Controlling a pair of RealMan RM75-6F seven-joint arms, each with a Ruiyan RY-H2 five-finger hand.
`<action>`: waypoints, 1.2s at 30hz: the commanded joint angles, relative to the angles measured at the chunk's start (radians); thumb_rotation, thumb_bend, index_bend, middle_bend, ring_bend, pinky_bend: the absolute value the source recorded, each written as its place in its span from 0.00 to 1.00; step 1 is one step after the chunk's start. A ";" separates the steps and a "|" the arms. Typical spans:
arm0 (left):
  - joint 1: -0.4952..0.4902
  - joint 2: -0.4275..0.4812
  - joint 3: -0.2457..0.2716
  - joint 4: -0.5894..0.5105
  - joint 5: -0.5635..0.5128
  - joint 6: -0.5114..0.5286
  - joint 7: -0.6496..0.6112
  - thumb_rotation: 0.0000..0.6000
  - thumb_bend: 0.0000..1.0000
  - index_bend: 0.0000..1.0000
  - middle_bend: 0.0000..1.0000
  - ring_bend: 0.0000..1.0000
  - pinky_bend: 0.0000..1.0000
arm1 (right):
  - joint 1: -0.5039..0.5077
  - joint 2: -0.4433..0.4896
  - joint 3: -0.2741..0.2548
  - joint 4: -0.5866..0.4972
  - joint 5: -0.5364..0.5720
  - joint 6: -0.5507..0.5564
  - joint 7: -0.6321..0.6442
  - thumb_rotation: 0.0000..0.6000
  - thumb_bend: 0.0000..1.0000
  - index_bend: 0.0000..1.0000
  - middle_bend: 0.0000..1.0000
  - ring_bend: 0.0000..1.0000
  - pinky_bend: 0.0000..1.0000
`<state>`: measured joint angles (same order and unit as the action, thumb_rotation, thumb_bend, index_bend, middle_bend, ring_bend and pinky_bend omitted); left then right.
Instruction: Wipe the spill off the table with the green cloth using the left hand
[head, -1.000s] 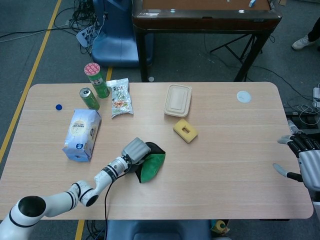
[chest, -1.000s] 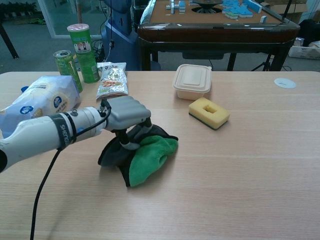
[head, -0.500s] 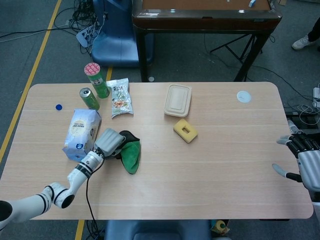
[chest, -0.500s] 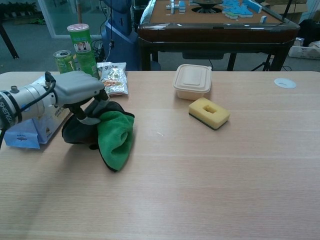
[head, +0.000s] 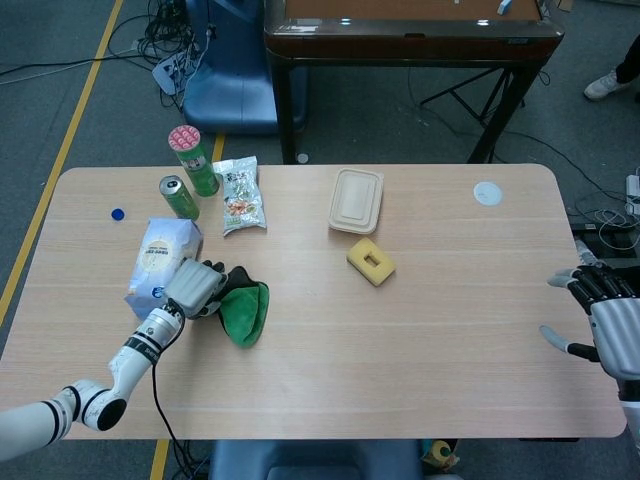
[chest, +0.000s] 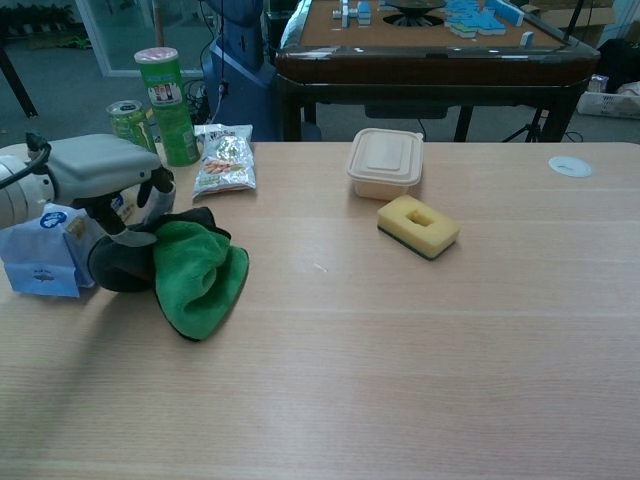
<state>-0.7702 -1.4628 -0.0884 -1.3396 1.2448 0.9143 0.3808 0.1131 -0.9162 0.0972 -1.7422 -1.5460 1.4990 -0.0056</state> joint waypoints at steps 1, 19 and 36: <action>0.006 0.009 -0.022 -0.031 -0.054 0.005 0.041 1.00 0.22 0.01 0.04 0.10 0.39 | -0.003 0.002 -0.001 0.001 0.001 0.004 0.002 1.00 0.23 0.33 0.31 0.21 0.25; 0.151 0.126 -0.061 -0.155 -0.055 0.187 -0.162 1.00 0.20 0.00 0.00 0.03 0.24 | 0.009 -0.005 0.001 0.021 0.028 -0.030 0.008 1.00 0.22 0.33 0.31 0.21 0.25; 0.456 0.267 0.018 -0.288 -0.020 0.535 -0.198 1.00 0.20 0.00 0.00 0.03 0.24 | 0.054 -0.011 -0.017 0.026 0.034 -0.130 -0.008 1.00 0.22 0.33 0.31 0.21 0.24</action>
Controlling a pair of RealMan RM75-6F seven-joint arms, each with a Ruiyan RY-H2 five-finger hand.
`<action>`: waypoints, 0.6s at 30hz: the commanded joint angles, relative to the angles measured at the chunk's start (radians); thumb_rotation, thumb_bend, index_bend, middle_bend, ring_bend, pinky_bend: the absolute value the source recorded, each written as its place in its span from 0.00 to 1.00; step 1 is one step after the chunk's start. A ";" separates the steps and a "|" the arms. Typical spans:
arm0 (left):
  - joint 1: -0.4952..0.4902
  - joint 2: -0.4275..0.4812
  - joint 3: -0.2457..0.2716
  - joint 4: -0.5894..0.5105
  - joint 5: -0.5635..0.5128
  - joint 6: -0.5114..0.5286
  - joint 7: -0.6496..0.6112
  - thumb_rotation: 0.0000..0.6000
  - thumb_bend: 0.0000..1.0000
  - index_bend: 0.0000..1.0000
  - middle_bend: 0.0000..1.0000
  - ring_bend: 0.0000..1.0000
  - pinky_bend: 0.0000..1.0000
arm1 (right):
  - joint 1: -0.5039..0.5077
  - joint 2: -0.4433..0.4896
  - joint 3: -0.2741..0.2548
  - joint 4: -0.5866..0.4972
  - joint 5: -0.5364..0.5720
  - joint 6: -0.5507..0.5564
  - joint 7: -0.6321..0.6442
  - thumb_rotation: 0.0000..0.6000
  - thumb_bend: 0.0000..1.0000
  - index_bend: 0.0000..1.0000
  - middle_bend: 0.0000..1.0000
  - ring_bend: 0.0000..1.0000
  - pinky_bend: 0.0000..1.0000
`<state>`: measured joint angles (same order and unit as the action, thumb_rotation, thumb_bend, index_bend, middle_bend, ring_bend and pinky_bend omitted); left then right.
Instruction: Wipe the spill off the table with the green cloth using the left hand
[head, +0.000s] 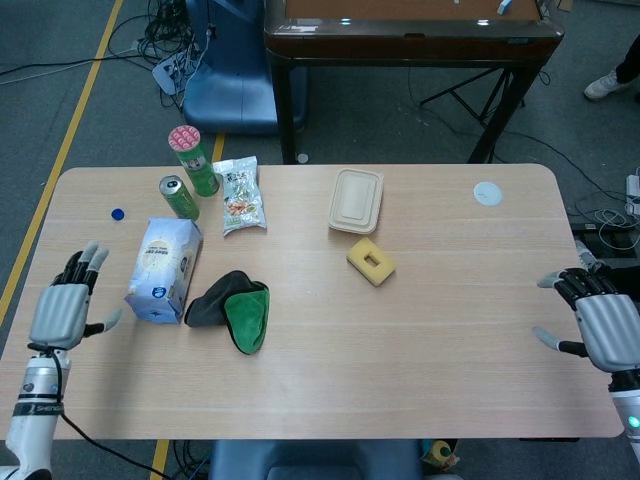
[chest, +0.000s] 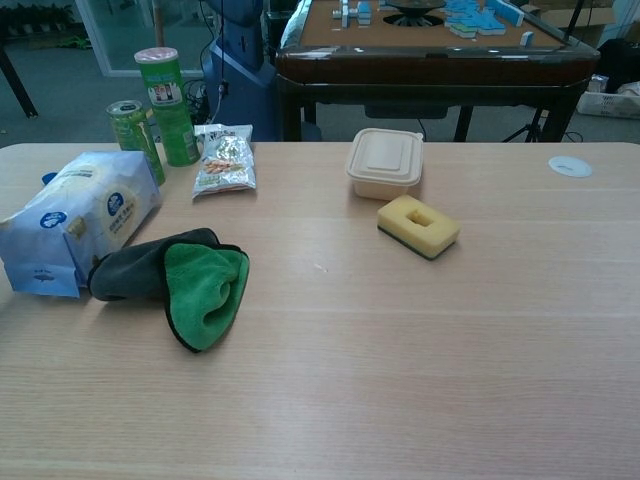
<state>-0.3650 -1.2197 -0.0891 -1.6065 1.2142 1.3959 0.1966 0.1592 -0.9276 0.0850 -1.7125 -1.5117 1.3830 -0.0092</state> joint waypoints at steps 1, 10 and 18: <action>0.070 0.031 0.026 -0.026 0.016 0.073 -0.016 1.00 0.20 0.00 0.00 0.03 0.24 | 0.012 -0.001 -0.005 -0.004 -0.002 -0.019 -0.005 1.00 0.22 0.33 0.31 0.21 0.24; 0.191 0.067 0.071 -0.072 0.066 0.175 -0.035 1.00 0.20 0.01 0.00 0.03 0.24 | 0.029 -0.024 -0.016 0.003 -0.034 -0.030 0.000 1.00 0.22 0.33 0.30 0.21 0.24; 0.247 0.064 0.103 -0.097 0.148 0.215 -0.042 1.00 0.20 0.02 0.00 0.03 0.23 | 0.018 -0.043 -0.027 0.014 -0.059 0.003 0.004 1.00 0.22 0.33 0.30 0.21 0.24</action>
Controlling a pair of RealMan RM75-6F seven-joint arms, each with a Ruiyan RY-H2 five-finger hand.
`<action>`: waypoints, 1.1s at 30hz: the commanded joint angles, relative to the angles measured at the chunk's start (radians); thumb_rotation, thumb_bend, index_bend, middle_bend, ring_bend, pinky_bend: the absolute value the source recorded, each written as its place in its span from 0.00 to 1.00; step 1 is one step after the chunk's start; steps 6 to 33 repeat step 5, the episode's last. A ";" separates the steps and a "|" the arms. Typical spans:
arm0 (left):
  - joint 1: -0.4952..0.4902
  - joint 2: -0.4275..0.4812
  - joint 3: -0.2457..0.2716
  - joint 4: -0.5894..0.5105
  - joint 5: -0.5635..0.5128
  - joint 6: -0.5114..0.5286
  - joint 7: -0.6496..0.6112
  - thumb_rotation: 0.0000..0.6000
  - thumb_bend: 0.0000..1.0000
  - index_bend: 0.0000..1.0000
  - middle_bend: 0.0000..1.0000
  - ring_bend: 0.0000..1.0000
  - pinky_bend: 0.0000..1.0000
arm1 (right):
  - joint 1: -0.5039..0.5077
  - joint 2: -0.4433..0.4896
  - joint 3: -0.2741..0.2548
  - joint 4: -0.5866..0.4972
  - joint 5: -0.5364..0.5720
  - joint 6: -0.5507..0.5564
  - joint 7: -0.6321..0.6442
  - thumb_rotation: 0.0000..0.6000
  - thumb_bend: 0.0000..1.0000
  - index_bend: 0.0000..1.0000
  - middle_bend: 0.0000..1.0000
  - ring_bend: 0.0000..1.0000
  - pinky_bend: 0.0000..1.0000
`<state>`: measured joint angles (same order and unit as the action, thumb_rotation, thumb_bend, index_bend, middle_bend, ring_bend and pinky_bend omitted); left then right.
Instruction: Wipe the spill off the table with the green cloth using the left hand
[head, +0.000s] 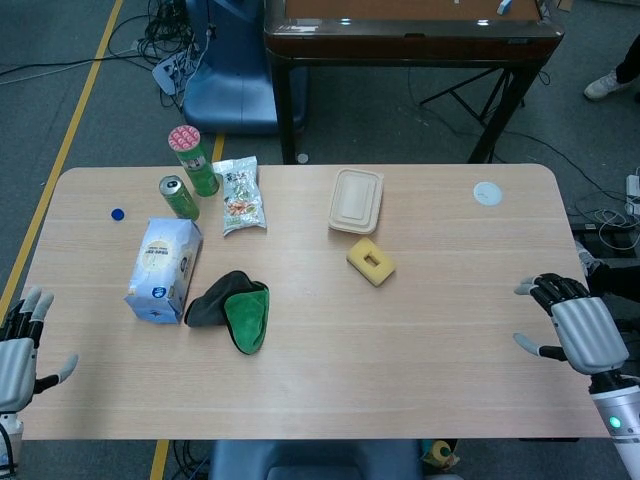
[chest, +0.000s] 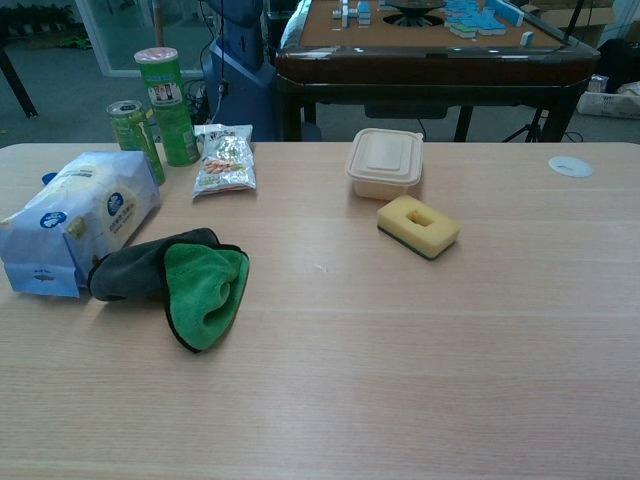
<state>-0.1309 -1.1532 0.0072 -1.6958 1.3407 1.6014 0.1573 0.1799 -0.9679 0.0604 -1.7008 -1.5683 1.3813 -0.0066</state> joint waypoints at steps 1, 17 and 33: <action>0.015 -0.004 0.007 -0.010 0.029 0.010 -0.002 1.00 0.20 0.02 0.00 0.03 0.23 | -0.004 -0.004 -0.003 0.003 -0.003 0.007 0.002 1.00 0.22 0.33 0.30 0.21 0.24; 0.019 -0.006 0.004 -0.016 0.050 0.005 0.005 1.00 0.20 0.02 0.00 0.03 0.23 | -0.009 -0.006 -0.005 0.006 -0.005 0.017 0.006 1.00 0.22 0.33 0.30 0.21 0.24; 0.019 -0.006 0.004 -0.016 0.050 0.005 0.005 1.00 0.20 0.02 0.00 0.03 0.23 | -0.009 -0.006 -0.005 0.006 -0.005 0.017 0.006 1.00 0.22 0.33 0.30 0.21 0.24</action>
